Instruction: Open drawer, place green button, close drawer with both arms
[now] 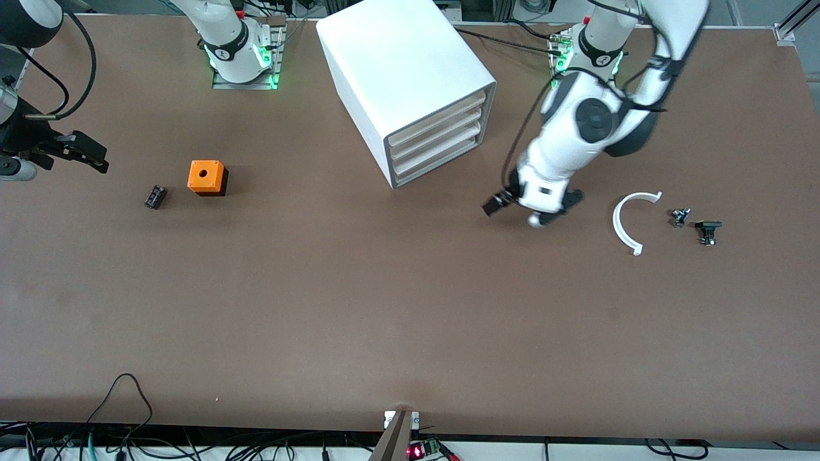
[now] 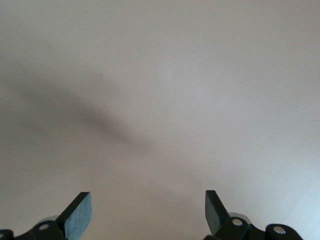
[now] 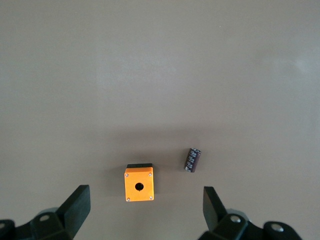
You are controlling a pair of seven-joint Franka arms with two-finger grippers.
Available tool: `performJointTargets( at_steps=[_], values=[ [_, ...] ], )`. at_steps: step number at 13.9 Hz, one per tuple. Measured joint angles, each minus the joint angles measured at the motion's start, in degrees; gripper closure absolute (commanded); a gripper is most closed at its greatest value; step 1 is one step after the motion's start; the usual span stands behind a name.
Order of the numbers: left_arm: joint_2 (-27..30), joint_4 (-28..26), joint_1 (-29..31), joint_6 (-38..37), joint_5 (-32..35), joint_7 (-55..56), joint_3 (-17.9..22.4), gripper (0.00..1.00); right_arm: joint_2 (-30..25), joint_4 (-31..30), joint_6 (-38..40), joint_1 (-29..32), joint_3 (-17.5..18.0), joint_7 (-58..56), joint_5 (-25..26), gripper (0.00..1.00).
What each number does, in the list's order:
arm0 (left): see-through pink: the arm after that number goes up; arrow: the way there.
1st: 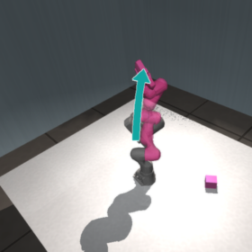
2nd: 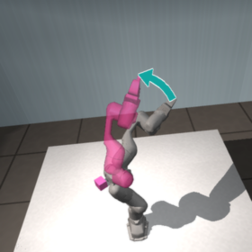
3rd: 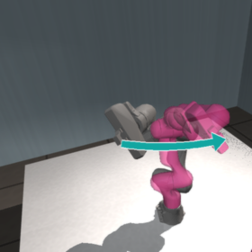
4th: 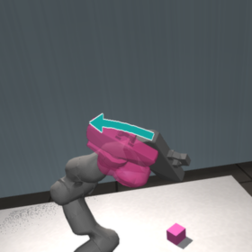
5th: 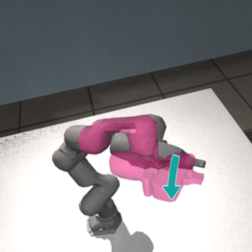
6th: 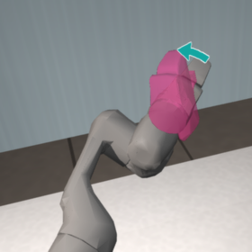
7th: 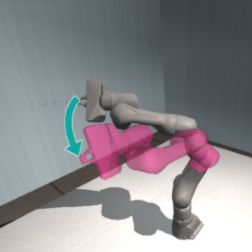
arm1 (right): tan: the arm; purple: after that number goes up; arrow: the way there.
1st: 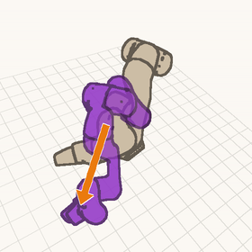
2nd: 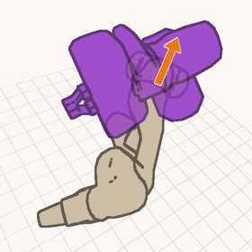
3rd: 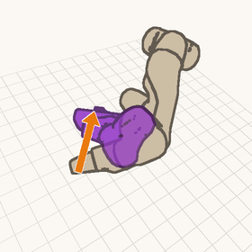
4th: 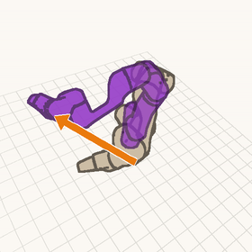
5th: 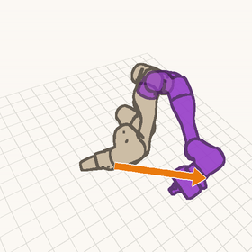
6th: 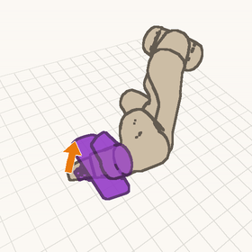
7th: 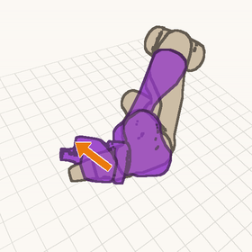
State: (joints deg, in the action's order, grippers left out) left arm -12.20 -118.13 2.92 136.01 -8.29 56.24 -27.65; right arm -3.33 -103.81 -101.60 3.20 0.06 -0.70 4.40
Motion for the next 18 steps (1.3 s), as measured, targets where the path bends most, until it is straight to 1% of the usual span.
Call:
performJointTargets(
  at_steps=[2,3,5,7,9,11,13,18],
  values=[
    [2.0,3.7,4.0,-5.3,0.0,-7.0,0.6,0.0,0.0,0.0,0.1,0.0,0.0,0.0,0.0,0.0],
    [3.1,5.7,5.1,-8.9,-0.2,-12.5,2.1,0.0,0.1,0.0,0.1,0.0,-0.1,0.0,0.0,0.0],
    [6.0,9.7,6.0,-17.8,-1.8,-23.1,6.5,0.0,0.1,0.0,0.1,0.0,0.0,0.0,0.0,0.0],
    [9.9,13.8,6.2,-28.3,-1.9,-31.1,10.6,0.0,0.1,0.0,0.1,0.0,0.0,0.0,0.0,0.0],
    [14.5,16.3,6.2,-36.1,-0.1,-38.2,14.0,0.0,0.1,0.0,0.1,0.0,0.0,0.0,0.0,0.0],
    [17.9,17.3,6.2,-39.0,3.9,-45.4,16.9,0.0,0.1,0.0,0.1,0.0,0.0,0.0,-0.1,0.0],
    [19.1,17.4,6.2,-39.8,5.7,-50.2,18.6,0.0,0.1,0.0,0.1,0.0,0.0,0.0,-0.1,0.0],
    [16.1,18.2,6.2,-40.3,5.9,-52.4,19.1,0.0,0.1,0.0,0.1,0.0,0.0,0.0,-0.1,0.0]
  ],
)
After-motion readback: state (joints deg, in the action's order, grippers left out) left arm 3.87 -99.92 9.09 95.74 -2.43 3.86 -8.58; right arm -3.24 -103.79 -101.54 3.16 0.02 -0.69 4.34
